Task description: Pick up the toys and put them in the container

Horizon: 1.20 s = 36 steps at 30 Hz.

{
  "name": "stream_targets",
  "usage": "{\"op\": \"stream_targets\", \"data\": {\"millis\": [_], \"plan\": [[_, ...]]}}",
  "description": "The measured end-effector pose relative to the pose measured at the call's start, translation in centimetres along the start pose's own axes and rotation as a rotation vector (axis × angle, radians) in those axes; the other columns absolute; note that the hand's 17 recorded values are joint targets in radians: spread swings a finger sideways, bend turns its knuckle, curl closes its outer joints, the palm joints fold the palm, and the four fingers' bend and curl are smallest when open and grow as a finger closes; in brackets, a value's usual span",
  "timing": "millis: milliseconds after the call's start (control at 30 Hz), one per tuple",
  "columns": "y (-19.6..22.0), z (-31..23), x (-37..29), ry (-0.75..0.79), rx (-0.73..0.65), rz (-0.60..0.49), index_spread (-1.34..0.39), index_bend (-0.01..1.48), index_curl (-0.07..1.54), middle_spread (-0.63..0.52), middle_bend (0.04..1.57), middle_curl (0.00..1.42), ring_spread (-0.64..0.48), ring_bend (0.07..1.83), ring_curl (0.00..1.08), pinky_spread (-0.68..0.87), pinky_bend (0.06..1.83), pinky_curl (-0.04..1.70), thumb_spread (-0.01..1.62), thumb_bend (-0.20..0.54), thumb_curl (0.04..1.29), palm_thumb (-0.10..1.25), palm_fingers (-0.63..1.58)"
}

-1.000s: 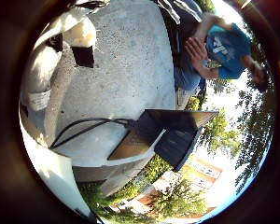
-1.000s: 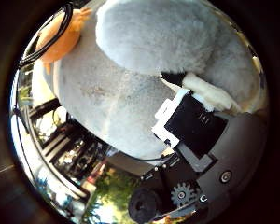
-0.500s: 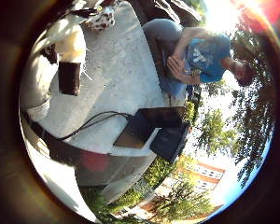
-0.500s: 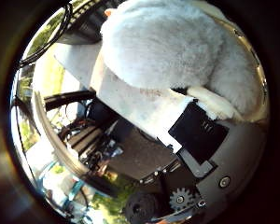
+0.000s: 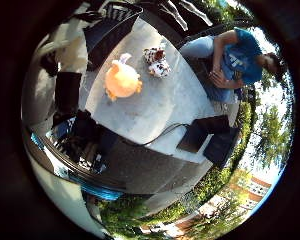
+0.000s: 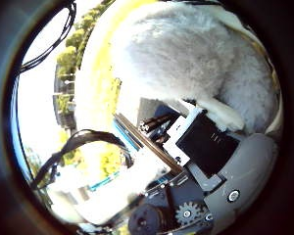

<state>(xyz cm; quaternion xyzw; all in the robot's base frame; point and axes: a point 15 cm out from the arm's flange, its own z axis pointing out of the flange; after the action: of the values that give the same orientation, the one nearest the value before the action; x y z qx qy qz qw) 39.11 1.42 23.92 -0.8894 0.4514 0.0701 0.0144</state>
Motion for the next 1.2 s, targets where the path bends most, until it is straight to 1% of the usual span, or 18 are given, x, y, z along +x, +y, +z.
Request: {"op": "stream_targets", "data": {"millis": [167,267,367,567,700,767,900,967,1000,1067,1167,1200], "plan": [[-6.0,-3.4,-5.8,0.040,0.059,-0.007,-1.07,1.10,-0.02,-0.27,1.13,1.22,-0.14,1.38,0.92,0.14,1.43,0.95,1.08,-0.016,0.67,1.03,0.91],[-8.9,-3.3,-9.4,0.041,0.059,0.006,-1.07,1.12,-0.02,-0.27,1.14,1.22,-0.14,1.38,0.92,0.14,1.44,0.96,1.08,-0.018,0.68,1.03,0.91],[-12.2,-2.8,-11.6,0.041,0.056,0.026,-1.06,1.14,-0.02,-0.27,1.15,1.22,-0.14,1.39,0.92,0.13,1.44,0.97,1.08,-0.018,0.68,1.02,0.90],[-19.4,-0.2,-13.0,0.052,0.066,0.112,-1.05,1.18,-0.02,-0.26,1.16,1.22,-0.14,1.40,0.92,0.13,1.45,0.98,1.09,-0.023,0.69,1.00,0.88],[-23.6,2.3,-12.5,0.056,0.068,0.170,-1.03,1.20,-0.02,-0.26,1.17,1.22,-0.14,1.41,0.92,0.13,1.44,0.99,1.12,-0.032,0.68,0.93,0.83],[-25.2,3.4,-11.9,0.067,0.063,0.177,-1.04,1.15,-0.03,-0.25,1.17,1.21,-0.13,1.42,0.92,0.14,1.44,0.99,1.14,-0.030,0.67,0.90,0.77],[-27.4,6.2,-10.2,0.106,0.037,0.194,-0.88,1.19,0.00,-0.22,1.07,1.12,-0.04,1.32,0.82,0.20,1.33,0.93,1.20,-0.025,0.63,0.85,0.80],[-27.6,7.0,-9.5,0.121,0.026,0.199,-0.78,1.20,0.01,-0.20,0.99,1.06,0.00,1.26,0.78,0.23,1.25,0.91,1.21,-0.025,0.61,0.83,0.75],[-27.6,7.2,-9.3,0.126,0.023,0.206,-0.75,1.20,0.02,-0.19,0.98,1.05,0.01,1.24,0.77,0.24,1.24,0.90,1.21,-0.023,0.61,0.83,0.74],[-27.5,7.4,-8.9,0.135,0.019,0.215,-0.63,1.19,0.03,-0.16,0.93,0.99,0.04,1.19,0.73,0.27,1.15,0.88,1.21,-0.023,0.60,0.83,0.66],[-27.2,8.5,-7.9,0.150,-0.003,0.233,-0.48,1.11,0.03,-0.13,0.84,0.92,0.08,1.13,0.69,0.32,1.05,0.85,1.20,-0.024,0.58,0.82,0.46],[-27.0,9.0,-7.5,0.157,-0.014,0.237,-0.45,1.08,0.03,-0.12,0.80,0.90,0.09,1.11,0.68,0.33,1.04,0.85,1.20,-0.026,0.58,0.82,0.38]]}}
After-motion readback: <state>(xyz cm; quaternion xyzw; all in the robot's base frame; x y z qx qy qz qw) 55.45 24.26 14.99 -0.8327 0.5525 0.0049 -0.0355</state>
